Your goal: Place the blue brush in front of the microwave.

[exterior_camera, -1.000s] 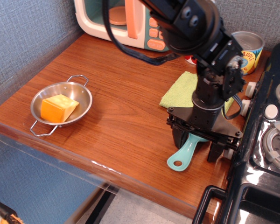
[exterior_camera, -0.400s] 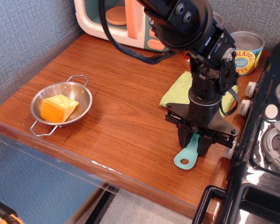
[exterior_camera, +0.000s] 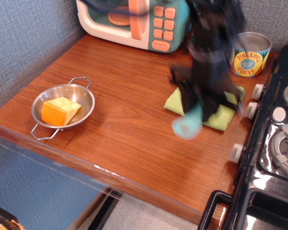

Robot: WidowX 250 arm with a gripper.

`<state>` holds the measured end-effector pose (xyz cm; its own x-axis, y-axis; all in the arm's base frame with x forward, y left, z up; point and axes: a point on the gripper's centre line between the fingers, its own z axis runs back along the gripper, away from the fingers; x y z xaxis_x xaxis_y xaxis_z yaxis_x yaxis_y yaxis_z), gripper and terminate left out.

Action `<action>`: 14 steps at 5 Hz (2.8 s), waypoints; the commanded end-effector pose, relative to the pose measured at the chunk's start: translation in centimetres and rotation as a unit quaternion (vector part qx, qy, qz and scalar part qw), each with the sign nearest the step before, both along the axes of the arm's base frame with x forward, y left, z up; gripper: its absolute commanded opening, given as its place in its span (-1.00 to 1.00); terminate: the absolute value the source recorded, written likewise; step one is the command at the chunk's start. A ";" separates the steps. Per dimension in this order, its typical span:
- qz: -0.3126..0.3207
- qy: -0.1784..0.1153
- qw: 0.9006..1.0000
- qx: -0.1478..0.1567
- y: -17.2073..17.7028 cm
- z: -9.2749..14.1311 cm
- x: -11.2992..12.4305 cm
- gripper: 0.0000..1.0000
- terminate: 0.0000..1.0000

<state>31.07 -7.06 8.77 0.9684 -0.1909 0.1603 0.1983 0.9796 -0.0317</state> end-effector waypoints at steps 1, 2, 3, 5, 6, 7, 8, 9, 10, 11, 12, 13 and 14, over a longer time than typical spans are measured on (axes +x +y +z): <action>0.095 0.003 0.995 0.010 10.5 2.2 4.1 -1.00 -1.00; 0.118 0.033 0.991 0.054 14.6 0.6 6.0 -1.00 -1.00; 0.135 0.050 0.986 0.087 15.9 -1.4 7.0 -1.00 -1.00; 0.165 0.050 0.978 0.114 17.6 -4.1 7.3 -1.00 -1.00; 0.174 0.051 0.977 0.112 17.5 -5.5 7.2 -1.00 -1.00; 0.162 0.045 0.981 0.101 17.2 -5.5 7.4 1.00 -1.00; 0.137 0.034 0.986 0.085 16.9 -4.9 7.7 1.00 -1.00; 0.091 -0.014 0.996 0.020 16.7 -2.9 7.6 1.00 -1.00; 0.065 -0.025 0.998 0.005 15.6 -0.9 7.4 1.00 -1.00; 0.062 -0.021 0.998 0.025 13.2 0.9 6.2 1.00 -1.00; 0.044 -0.001 0.998 0.036 11.6 1.3 5.6 1.00 -1.00; 0.036 0.016 0.998 0.044 10.4 1.0 5.3 1.00 -1.00; 0.041 0.017 0.998 0.042 9.6 0.8 4.7 1.00 -1.00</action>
